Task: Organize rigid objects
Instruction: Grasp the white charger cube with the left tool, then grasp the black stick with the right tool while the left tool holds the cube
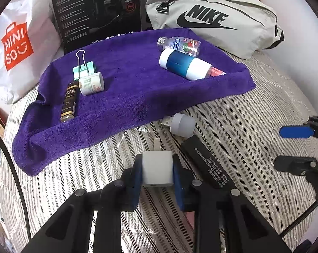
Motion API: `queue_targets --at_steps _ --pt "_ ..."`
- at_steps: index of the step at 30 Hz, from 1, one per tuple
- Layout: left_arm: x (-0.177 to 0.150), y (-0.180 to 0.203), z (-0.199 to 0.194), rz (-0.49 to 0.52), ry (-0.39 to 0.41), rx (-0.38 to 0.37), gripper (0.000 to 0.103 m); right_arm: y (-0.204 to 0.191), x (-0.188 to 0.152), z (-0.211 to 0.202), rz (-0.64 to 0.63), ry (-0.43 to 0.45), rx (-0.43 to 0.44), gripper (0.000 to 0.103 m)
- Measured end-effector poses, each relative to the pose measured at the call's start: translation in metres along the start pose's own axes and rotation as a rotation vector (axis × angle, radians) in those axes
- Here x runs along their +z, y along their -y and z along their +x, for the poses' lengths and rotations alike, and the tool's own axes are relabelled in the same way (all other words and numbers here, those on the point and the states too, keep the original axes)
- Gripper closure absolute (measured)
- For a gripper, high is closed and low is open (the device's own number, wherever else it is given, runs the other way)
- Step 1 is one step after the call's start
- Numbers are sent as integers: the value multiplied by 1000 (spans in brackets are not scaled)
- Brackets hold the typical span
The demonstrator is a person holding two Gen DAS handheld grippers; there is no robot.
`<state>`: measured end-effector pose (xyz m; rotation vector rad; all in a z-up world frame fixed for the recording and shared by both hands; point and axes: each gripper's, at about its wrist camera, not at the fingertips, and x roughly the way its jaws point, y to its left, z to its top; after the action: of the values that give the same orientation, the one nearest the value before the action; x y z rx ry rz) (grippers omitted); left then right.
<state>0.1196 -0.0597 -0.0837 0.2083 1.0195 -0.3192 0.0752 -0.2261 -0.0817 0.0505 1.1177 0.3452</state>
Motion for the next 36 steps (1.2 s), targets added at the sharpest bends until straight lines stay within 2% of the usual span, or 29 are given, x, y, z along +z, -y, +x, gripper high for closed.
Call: queue_targets --at_steps 9,14,19,21,25,27,29,31,33,36 --pt "-11 -40 -9 -95 5 27 78 -12 9 10 -14 0 21 40" --pt "-18 -65 -13 -152 10 43 78 -34 25 22 -34 12 85 40" --pt "-24 -79 -13 -190 11 39 78 -54 39 44 -82 -16 72 41" --pt "-27 -82 -15 -199 15 27 78 -59 42 52 -92 -28 64 45" --pt "-28 -84 -15 -211 17 19 78 -68 43 58 -141 -8 10 46" --pt "-29 -83 -15 -209 17 23 78 -76 41 60 -187 5 -43 53" --pt "-29 -84 -15 -210 18 21 78 -85 36 62 -249 23 -81 55" --pt "-29 -84 -15 -213 18 18 78 -88 32 61 -284 41 -75 65" --pt "-29 -84 -15 -211 16 19 78 -84 32 59 -276 43 -64 81" --pt "-29 -84 -15 -208 16 23 78 -69 29 55 -240 36 -63 81"
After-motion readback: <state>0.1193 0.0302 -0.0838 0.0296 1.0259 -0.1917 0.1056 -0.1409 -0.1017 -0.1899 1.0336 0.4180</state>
